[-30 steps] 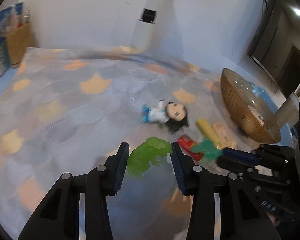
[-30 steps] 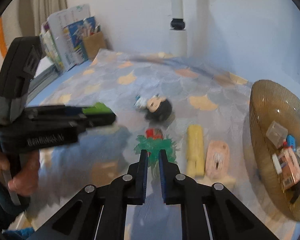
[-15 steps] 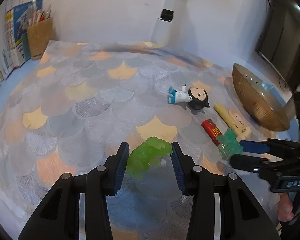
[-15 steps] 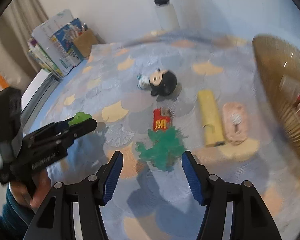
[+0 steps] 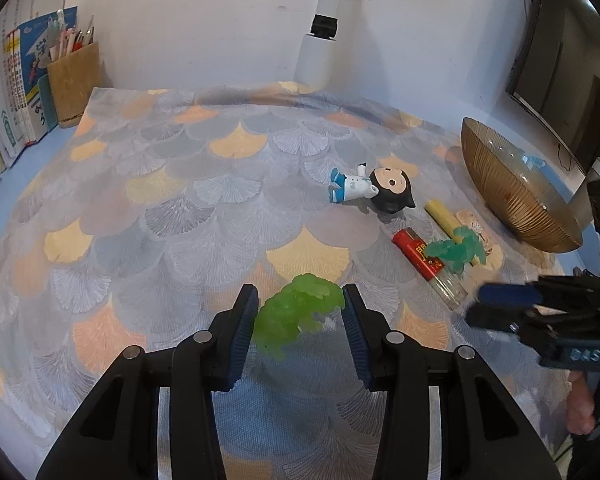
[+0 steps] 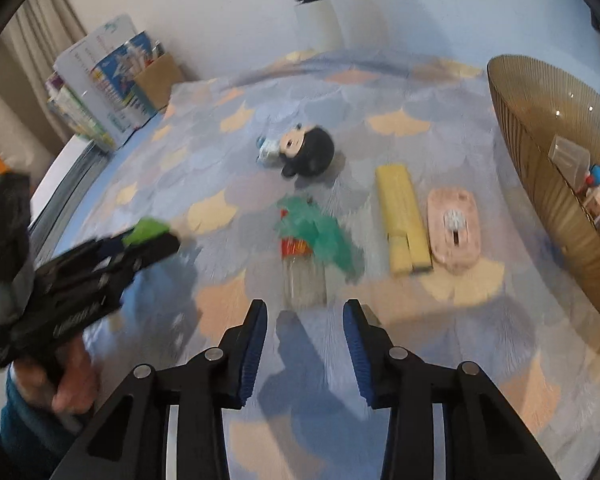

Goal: Organize rigid objects
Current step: 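Carry the green and teal figures over the bowl and open both tools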

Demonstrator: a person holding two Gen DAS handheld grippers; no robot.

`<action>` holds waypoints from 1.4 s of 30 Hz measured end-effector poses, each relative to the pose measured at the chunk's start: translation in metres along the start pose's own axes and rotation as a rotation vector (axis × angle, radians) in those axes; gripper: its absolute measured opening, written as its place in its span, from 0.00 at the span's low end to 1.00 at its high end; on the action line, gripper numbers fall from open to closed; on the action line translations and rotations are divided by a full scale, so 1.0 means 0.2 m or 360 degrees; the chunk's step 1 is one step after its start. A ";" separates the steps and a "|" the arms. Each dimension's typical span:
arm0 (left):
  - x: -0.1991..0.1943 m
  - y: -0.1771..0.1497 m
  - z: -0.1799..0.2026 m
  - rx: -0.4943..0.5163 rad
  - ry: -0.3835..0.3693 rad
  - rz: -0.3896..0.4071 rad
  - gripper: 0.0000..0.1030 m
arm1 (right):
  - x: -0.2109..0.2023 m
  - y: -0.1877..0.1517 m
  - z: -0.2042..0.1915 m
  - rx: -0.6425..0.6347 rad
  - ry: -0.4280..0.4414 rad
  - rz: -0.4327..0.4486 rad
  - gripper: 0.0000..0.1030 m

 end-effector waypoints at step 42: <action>-0.19 0.00 0.33 0.0218 -0.0005 0.0058 0.39 | -0.24 -0.37 0.16 -0.0138 -0.0188 0.0072 0.60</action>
Point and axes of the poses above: each gripper's, at about its wrist camera, not at the fingertips, and x roughly the way its jaws point, z to its right, y to its top, the point moved 4 cm from there along x, roughly the way its jaws point, and after that the axes turned 4 degrees about -y, right-handed, at the moved point
